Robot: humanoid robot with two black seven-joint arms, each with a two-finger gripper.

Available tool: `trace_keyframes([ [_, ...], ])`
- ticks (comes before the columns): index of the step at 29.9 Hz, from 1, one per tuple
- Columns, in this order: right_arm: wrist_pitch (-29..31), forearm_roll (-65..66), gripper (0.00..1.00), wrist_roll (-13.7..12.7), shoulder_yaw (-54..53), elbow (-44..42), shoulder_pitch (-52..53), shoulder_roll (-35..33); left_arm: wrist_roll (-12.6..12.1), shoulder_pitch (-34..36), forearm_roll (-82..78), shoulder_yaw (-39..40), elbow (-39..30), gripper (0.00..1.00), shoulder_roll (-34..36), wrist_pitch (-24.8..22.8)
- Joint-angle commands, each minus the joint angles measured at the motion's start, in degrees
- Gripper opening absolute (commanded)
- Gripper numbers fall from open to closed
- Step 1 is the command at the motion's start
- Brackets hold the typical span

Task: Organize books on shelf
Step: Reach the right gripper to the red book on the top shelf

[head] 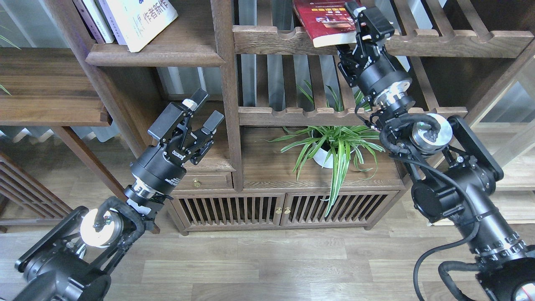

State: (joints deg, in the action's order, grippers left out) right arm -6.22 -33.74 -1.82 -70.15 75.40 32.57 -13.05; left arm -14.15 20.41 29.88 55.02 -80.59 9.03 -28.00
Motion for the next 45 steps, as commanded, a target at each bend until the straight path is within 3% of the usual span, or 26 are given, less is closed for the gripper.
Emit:
trace_keyframes([
  [1,-4.2,-1.3,0.82,-0.7,-0.3,0.0,1.0,-0.1,0.0,0.1,0.0,0.1,0.0,0.88,-0.1,0.0],
  [4,-8.0,-2.4,0.82,-0.7,-0.4,0.0,2.3,-0.6,0.0,0.1,0.0,0.4,0.0,0.88,0.0,0.0],
  [17,-14.8,-4.0,0.8,-1.6,-1.7,-0.5,4.4,-0.8,0.1,0.1,-0.1,0.8,0.5,0.89,-0.1,0.0],
  [21,-15.0,-4.0,0.69,-1.0,-1.8,-0.5,4.4,-0.8,0.1,0.1,-0.1,0.8,0.8,0.89,-0.1,0.0],
  [34,-11.7,-3.9,0.06,-1.2,-5.6,-2.5,4.2,0.0,0.1,0.5,-0.3,1.2,1.0,0.89,-0.1,0.0],
  [45,-10.1,-4.0,0.04,-1.3,-5.5,-2.0,3.8,-0.3,0.1,1.2,-0.3,1.1,0.9,0.89,-0.1,0.0],
])
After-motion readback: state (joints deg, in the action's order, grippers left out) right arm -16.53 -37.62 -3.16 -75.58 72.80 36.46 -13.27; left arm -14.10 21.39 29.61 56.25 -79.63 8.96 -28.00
